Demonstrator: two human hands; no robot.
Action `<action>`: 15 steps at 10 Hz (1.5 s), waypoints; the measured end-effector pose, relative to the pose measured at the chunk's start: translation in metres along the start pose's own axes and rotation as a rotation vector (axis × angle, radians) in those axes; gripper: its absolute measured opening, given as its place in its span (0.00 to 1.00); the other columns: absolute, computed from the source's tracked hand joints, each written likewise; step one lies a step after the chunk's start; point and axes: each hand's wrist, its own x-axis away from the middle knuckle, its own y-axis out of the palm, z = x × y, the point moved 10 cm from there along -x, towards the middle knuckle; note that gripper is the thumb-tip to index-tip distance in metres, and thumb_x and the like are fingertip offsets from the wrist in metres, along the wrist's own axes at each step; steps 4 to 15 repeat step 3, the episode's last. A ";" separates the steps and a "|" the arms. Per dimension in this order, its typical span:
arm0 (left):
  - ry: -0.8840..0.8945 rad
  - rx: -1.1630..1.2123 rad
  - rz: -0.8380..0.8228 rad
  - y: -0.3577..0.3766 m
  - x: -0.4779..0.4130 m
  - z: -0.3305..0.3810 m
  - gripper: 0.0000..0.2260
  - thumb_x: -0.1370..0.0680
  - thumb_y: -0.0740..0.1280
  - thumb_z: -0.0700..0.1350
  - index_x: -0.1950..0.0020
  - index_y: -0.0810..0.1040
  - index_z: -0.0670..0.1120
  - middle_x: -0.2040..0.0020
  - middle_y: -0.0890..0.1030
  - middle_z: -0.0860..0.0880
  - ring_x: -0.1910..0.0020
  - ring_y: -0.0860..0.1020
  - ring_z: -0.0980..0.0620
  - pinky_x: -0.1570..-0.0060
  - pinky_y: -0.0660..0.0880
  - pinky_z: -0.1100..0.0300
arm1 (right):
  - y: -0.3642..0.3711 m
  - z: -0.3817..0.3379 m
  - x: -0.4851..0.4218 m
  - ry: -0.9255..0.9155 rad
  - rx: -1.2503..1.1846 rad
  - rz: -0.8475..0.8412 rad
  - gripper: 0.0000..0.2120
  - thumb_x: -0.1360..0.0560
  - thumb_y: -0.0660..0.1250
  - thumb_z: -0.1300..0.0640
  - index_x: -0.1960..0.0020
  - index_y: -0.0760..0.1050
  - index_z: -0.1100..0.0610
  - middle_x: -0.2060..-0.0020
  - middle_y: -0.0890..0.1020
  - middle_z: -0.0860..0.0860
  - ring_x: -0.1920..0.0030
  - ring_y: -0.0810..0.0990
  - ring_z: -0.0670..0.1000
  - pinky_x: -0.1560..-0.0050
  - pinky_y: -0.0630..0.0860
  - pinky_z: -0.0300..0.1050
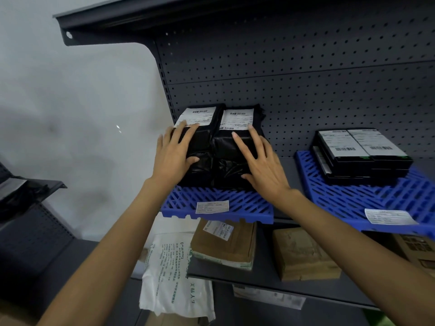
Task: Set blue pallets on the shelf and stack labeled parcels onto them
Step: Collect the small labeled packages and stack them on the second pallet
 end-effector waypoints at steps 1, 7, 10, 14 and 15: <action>0.041 0.036 0.029 -0.013 0.011 0.028 0.33 0.22 0.69 0.49 0.20 0.57 0.49 0.22 0.61 0.46 0.22 0.57 0.43 0.24 0.56 0.47 | -0.007 -0.003 0.018 -0.042 0.008 -0.030 0.52 0.27 0.74 0.54 0.20 0.38 0.46 0.21 0.38 0.53 0.22 0.50 0.60 0.29 0.66 0.57; 0.083 0.057 0.093 -0.043 0.042 0.090 0.25 0.21 0.67 0.48 0.24 0.66 0.49 0.29 0.72 0.47 0.28 0.68 0.45 0.28 0.63 0.46 | -0.038 0.021 0.060 -0.028 -0.051 -0.110 0.38 0.21 0.66 0.48 0.20 0.47 0.47 0.21 0.48 0.50 0.22 0.52 0.58 0.30 0.66 0.57; 0.083 0.057 0.093 -0.043 0.042 0.090 0.25 0.21 0.67 0.48 0.24 0.66 0.49 0.29 0.72 0.47 0.28 0.68 0.45 0.28 0.63 0.46 | -0.038 0.021 0.060 -0.028 -0.051 -0.110 0.38 0.21 0.66 0.48 0.20 0.47 0.47 0.21 0.48 0.50 0.22 0.52 0.58 0.30 0.66 0.57; 0.083 0.057 0.093 -0.043 0.042 0.090 0.25 0.21 0.67 0.48 0.24 0.66 0.49 0.29 0.72 0.47 0.28 0.68 0.45 0.28 0.63 0.46 | -0.038 0.021 0.060 -0.028 -0.051 -0.110 0.38 0.21 0.66 0.48 0.20 0.47 0.47 0.21 0.48 0.50 0.22 0.52 0.58 0.30 0.66 0.57; 0.083 0.057 0.093 -0.043 0.042 0.090 0.25 0.21 0.67 0.48 0.24 0.66 0.49 0.29 0.72 0.47 0.28 0.68 0.45 0.28 0.63 0.46 | -0.038 0.021 0.060 -0.028 -0.051 -0.110 0.38 0.21 0.66 0.48 0.20 0.47 0.47 0.21 0.48 0.50 0.22 0.52 0.58 0.30 0.66 0.57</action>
